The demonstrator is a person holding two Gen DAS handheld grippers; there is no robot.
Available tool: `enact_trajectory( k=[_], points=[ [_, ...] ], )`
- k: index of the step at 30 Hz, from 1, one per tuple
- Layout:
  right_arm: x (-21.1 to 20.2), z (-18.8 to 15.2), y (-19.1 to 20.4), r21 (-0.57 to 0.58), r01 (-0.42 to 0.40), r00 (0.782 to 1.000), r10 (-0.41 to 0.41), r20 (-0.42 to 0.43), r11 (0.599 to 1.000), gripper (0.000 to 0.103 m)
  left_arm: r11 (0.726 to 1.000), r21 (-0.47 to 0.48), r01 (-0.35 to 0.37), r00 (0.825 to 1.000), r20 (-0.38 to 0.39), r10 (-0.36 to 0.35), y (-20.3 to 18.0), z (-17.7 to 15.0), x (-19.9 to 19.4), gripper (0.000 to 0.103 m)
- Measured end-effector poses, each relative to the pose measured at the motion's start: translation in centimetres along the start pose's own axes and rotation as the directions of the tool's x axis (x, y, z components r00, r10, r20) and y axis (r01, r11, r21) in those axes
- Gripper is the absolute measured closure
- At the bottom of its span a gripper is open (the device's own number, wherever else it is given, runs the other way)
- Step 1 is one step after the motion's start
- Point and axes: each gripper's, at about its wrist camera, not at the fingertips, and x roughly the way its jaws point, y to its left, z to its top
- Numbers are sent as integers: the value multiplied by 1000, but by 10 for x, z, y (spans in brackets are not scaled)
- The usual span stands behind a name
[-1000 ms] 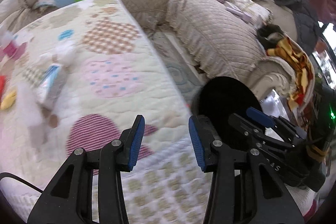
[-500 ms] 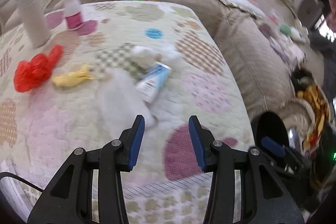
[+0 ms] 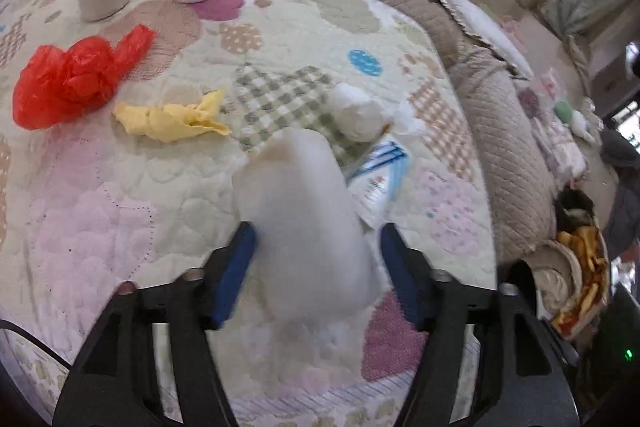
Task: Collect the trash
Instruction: 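Grasp the white foam block with the left tool while the right grasps the Tobrex box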
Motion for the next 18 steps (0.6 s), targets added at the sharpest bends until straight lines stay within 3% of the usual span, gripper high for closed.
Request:
enact_trajectory(
  k=[6, 7, 8, 10, 12, 18],
  points=[
    [8, 6, 10, -16, -8, 1000, 8, -13, 1000, 51, 1000, -31, -6, 1000, -28, 5, 8, 2, 11, 34],
    [10, 9, 13, -15, -15, 1000, 15, -15, 1000, 51, 999, -37, 0, 1000, -29, -1, 11, 2, 10, 40],
    [12, 10, 15, -15, -22, 1000, 22, -16, 1000, 51, 999, -42, -8, 999, -31, 7, 14, 3, 8, 58],
    [16, 17, 21, -12, -43, 999, 43, -16, 999, 51, 999, -43, 6, 999, -46, -7, 23, 5, 3, 64],
    [21, 23, 28, -9, -69, 998, 69, -12, 998, 51, 999, -37, 3, 999, -45, -5, 31, 4, -7, 76],
    [59, 58, 58, 22, -135, 990, 136, -35, 991, 51, 999, 9, -39, 999, -8, 39, 46, 0, -39, 76]
  ],
)
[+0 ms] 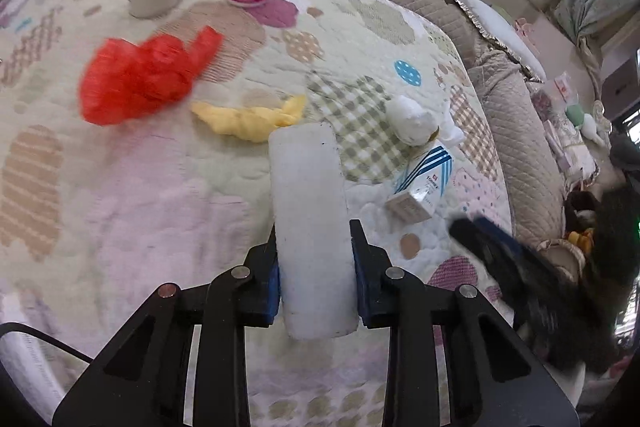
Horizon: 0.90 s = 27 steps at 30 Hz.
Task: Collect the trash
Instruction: 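Grasp the white foam block with the left tool while the right grasps the Tobrex box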
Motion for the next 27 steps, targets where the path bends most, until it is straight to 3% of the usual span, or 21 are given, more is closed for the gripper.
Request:
enact_trajectory(
  k=[9, 14, 22, 27],
  points=[
    [57, 33, 28, 15, 14, 999, -13, -34, 1000, 52, 998, 58, -21, 1000, 8, 20, 6, -9, -16, 76],
    [45, 30, 22, -19, 28, 999, -28, -32, 999, 64, 998, 56, 0, 1000, -9, 0, 7, -13, -13, 76],
    [-7, 0, 8, -58, -17, 999, 14, -47, 998, 67, 996, 88, 33, 999, -18, -31, -7, -22, -18, 76],
    [-18, -36, -4, -73, 23, 992, -32, -121, 997, 67, 992, 128, 18, 999, -31, -14, -20, -32, -13, 76]
  ],
)
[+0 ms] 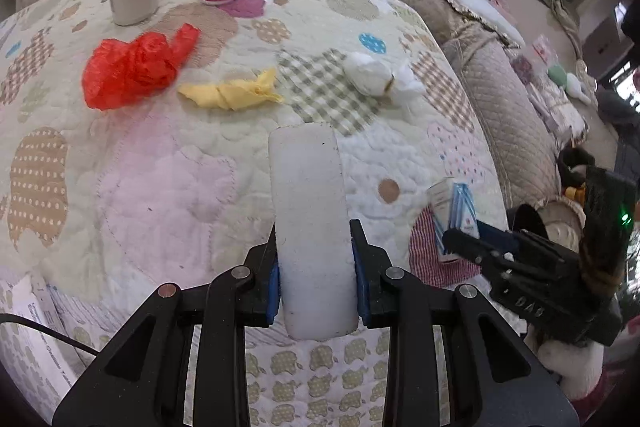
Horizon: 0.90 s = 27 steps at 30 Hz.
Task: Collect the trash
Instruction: 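Grasp the white foam block with the left tool while the right grasps the Tobrex box, then carry the white foam block and Tobrex box over the black bin with both tools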
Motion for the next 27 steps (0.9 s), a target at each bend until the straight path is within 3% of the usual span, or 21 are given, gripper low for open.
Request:
enact_trajectory(
  k=[2, 4, 8, 9, 10, 12, 27],
  points=[
    [3, -8, -2, -9, 54, 998, -54, -9, 998, 66, 1000, 14, -18, 1000, -6, 18, -5, -3, 5, 76],
    [5, -9, -2, -5, 72, 997, -72, -1, 997, 59, 999, 30, -29, 999, -18, 29, -10, -6, 10, 76],
    [7, -5, -1, -3, 78, 996, -77, 46, 997, 59, 997, 48, -54, 997, -50, 57, -15, -8, 25, 75],
    [8, -4, -1, 4, 69, 996, -69, 48, 998, 60, 998, 45, -52, 997, -51, 55, -14, -8, 26, 75],
    [9, -5, -1, 3, 67, 996, -67, 50, 998, 70, 998, 44, -53, 997, -51, 55, -15, -9, 26, 76],
    [8, -8, 0, -12, 68, 996, -67, 64, 998, 74, 998, 41, -44, 998, -41, 45, -16, -10, 23, 77],
    [-49, -30, -20, 41, 39, 985, -45, 165, 998, 75, 990, 140, 6, 1000, 22, -10, -75, -12, 0, 77]
  ],
)
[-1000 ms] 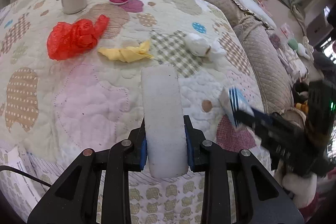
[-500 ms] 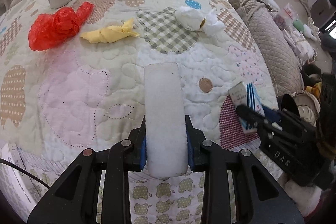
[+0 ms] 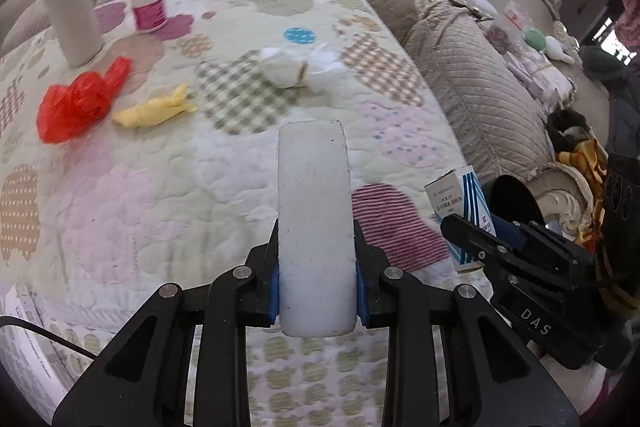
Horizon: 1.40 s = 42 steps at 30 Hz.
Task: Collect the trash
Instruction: 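Carry the white foam block and Tobrex box over the black bin with both tools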
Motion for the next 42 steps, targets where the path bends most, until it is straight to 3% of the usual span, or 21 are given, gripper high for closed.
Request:
enact_trajectory(
  k=[21, 42],
  points=[
    [-61, -20, -68, 112, 100, 991, -110, 80, 989, 75, 984, 166, 62, 998, 2, -63, -103, 6, 8, 77],
    [-96, -51, -157, 281, 198, 971, -227, 74, 939, 75, 942, 289, 172, 985, -83, -154, -197, 1, 42, 77]
  ],
)
